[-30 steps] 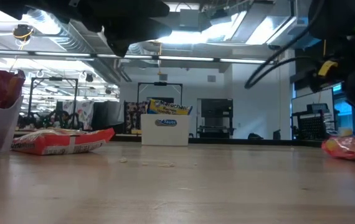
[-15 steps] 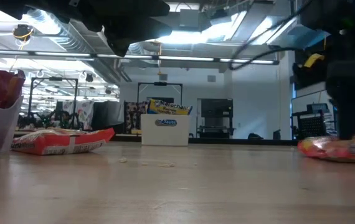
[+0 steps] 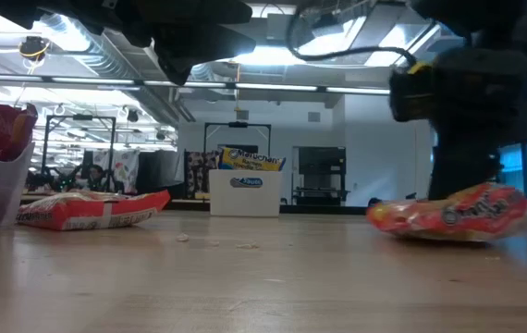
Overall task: Sort Maruchan noodles
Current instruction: Put the orange noodle pack into the gray bin
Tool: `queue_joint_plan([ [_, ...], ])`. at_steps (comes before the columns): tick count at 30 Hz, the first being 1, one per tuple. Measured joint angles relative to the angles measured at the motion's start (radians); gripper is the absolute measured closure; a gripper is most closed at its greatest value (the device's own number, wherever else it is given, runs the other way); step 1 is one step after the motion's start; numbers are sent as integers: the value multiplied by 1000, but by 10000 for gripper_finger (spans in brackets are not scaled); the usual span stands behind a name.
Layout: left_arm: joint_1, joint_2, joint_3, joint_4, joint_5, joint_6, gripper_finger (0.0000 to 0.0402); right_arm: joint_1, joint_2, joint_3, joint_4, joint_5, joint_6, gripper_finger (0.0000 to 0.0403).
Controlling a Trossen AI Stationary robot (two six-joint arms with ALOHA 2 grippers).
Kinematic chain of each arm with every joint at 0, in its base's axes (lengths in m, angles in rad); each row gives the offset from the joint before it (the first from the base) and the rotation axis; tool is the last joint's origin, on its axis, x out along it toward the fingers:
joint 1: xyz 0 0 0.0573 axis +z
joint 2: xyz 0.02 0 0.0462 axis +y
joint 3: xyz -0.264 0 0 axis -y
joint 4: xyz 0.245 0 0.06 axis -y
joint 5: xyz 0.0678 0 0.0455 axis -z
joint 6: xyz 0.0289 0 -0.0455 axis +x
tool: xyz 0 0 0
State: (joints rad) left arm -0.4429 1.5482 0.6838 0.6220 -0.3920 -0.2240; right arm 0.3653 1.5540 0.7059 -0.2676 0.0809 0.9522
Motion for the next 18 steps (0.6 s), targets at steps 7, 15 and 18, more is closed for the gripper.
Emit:
queue_joint_plan([
  [7, 0, 0, 0, 0, 0, -10, 231, 0, 133, 142, 48, 15, -153, 190],
  [15, 0, 0, 0, -5, -11, -11, 231, 1, 299, 348, 41, 50, -316, 190],
  [18, 0, 5, 0, -14, -11, -31, 231, 1, 317, 414, 4, 29, -389, 190],
])
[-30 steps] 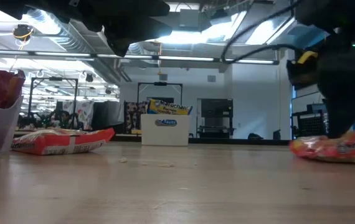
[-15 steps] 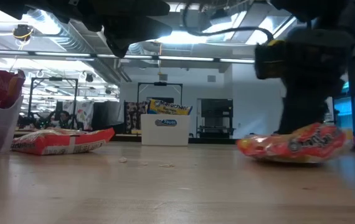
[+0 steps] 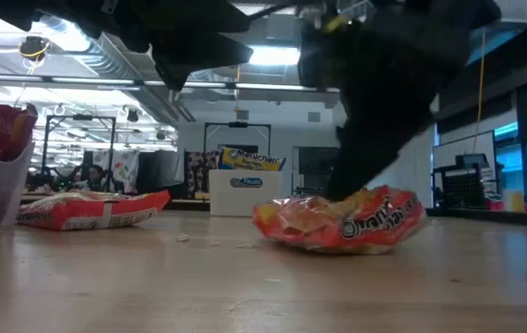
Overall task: Sort Maruchan noodles
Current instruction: Put the orange noodle pack into the gray bin
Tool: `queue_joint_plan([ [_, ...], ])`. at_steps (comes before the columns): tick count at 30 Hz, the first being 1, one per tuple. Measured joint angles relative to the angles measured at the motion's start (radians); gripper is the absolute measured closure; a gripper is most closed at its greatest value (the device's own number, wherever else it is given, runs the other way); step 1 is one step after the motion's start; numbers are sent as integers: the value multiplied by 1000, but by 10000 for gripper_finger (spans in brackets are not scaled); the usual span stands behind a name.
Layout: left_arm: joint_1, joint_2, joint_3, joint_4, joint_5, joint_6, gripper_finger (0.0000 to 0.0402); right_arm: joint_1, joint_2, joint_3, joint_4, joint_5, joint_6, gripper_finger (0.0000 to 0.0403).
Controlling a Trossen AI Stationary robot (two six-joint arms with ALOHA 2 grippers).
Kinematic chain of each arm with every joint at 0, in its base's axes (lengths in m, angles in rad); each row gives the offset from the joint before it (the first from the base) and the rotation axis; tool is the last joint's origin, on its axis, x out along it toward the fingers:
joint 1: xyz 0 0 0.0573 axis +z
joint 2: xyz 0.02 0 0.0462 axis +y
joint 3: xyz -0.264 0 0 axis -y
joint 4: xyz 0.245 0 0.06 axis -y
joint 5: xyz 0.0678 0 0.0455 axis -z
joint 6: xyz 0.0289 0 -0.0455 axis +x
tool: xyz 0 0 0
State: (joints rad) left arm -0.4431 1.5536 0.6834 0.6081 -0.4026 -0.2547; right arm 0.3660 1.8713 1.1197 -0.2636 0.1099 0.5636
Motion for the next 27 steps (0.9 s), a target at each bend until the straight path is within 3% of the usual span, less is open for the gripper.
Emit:
queue_joint_plan([
  [9, -5, 0, 0, -13, -6, -66, 231, 84, -138, 122, -235, 104, -103, 190],
  [15, 34, 0, 0, -16, 21, -150, 220, 207, -167, 71, -193, 268, -117, 190],
  [21, 101, 11, 2, -33, 112, -233, 163, 292, -140, -30, -48, 378, -68, 190],
  [27, 182, 77, 1, -49, 196, -362, 119, 315, -117, -111, 92, 423, -46, 190],
])
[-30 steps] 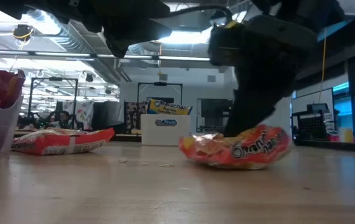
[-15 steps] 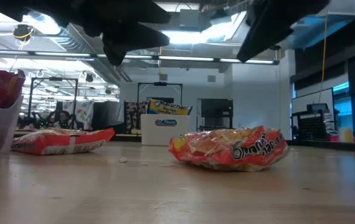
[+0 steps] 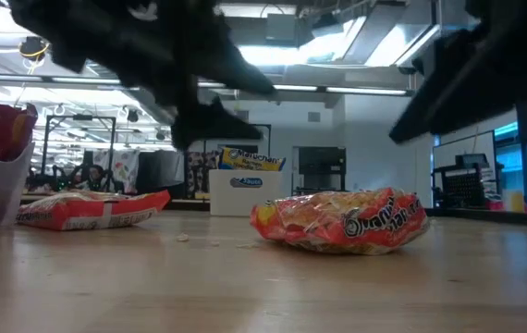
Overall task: Sort Maruchan noodles
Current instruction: Put the orange noodle pack into the gray bin
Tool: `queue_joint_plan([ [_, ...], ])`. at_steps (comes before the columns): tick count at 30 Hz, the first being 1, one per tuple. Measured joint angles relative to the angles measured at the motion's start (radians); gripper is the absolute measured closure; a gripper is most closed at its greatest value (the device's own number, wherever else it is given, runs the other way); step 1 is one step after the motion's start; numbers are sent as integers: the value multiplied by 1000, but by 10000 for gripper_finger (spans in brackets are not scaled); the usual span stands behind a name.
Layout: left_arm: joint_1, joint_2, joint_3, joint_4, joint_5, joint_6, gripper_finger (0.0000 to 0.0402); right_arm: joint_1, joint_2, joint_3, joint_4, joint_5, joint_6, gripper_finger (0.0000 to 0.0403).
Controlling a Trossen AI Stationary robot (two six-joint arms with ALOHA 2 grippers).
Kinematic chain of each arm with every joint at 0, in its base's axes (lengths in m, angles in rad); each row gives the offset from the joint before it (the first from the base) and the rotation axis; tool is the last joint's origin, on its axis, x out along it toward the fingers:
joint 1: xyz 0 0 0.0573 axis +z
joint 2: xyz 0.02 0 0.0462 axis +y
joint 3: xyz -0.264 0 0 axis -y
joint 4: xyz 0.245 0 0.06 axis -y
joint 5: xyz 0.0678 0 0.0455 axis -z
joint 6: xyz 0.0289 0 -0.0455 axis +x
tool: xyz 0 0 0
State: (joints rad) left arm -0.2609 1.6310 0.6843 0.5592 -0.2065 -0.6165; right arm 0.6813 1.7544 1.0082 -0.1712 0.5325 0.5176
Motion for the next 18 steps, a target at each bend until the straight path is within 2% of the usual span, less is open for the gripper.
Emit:
queue_joint_plan([
  [3, 29, 57, 15, -5, 28, -36, 117, -2, 21, -26, 74, -4, -2, 190],
  [11, 66, 214, 128, -5, 87, -49, 122, -1, 93, -33, 129, 14, -28, 190],
  [18, 97, 308, 163, -4, 189, -103, 122, -1, 162, -32, 165, 17, -18, 190],
])
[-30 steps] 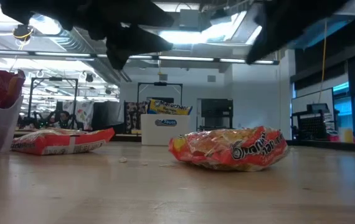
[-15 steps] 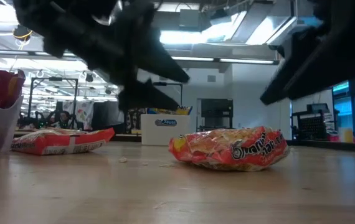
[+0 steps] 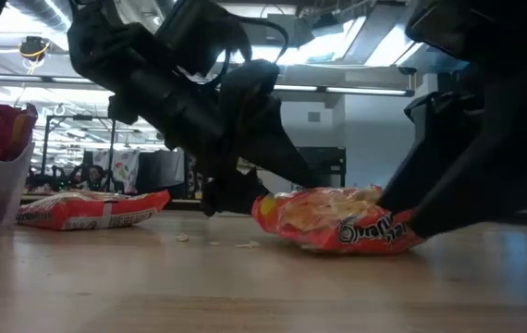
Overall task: Sort Maruchan noodles
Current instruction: Put the orange noodle pack into the gray bin
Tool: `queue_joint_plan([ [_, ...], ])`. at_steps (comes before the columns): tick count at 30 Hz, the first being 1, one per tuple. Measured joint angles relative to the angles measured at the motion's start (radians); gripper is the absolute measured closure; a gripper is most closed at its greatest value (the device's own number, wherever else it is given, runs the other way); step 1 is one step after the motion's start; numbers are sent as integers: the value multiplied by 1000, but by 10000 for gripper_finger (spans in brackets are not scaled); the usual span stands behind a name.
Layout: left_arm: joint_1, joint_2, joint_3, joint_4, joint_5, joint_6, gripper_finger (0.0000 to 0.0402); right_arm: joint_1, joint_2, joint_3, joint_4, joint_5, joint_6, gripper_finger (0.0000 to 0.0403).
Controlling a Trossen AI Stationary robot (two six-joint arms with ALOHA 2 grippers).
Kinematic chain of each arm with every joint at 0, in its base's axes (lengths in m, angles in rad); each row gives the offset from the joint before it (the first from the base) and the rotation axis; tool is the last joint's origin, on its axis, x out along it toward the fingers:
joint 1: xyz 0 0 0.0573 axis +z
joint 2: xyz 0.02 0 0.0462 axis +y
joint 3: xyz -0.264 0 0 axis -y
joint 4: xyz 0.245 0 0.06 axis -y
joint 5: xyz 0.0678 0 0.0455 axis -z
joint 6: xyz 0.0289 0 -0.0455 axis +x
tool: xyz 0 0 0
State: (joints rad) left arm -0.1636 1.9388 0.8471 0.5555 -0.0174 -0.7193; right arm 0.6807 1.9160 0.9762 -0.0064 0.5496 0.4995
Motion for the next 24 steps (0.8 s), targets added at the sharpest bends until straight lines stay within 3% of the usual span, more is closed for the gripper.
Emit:
queue_joint_plan([
  [7, 6, 15, 1, 16, 44, -37, 122, 0, 27, 1, 19, -9, -7, 190],
  [13, 7, 15, 1, 69, 209, -90, 122, 1, 43, 1, 28, 15, -33, 190],
  [24, -3, 66, 28, 97, 218, -109, 125, 0, 46, -1, 36, 37, -40, 190],
])
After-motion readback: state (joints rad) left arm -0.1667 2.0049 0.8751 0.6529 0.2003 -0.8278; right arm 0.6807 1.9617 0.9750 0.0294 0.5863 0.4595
